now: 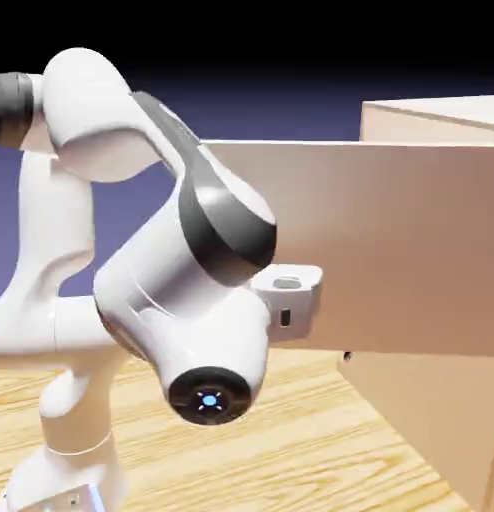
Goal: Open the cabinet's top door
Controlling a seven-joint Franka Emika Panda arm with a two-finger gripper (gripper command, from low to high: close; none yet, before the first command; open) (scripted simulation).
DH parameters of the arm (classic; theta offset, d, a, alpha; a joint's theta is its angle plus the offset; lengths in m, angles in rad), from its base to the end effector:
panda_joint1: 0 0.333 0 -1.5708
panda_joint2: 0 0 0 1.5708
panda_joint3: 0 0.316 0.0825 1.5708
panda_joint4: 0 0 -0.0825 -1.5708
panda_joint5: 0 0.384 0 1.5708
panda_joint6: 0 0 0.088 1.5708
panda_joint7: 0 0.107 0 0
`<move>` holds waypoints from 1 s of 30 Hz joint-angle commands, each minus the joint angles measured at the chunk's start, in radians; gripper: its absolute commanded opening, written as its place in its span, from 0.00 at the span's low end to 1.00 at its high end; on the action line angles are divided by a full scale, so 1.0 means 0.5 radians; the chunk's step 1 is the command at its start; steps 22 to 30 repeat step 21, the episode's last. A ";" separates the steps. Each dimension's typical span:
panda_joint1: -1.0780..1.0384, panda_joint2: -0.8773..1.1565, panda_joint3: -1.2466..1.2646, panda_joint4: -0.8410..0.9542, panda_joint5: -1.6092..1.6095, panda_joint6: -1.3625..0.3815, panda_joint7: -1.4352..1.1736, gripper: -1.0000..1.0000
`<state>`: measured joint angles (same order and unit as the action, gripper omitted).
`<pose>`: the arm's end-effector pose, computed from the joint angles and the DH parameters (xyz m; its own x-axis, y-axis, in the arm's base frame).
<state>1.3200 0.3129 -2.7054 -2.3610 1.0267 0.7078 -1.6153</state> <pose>0.1866 -0.2840 0.4792 0.6428 -0.2941 0.7073 0.6432 -0.2942 -0.7069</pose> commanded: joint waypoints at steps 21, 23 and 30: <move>0.171 -1.346 0.130 1.466 -0.644 -0.313 0.134 0.00; 0.171 -1.346 0.130 1.466 -0.644 -0.313 0.134 0.00; 0.171 -1.346 0.130 1.466 -0.644 -0.313 0.134 0.00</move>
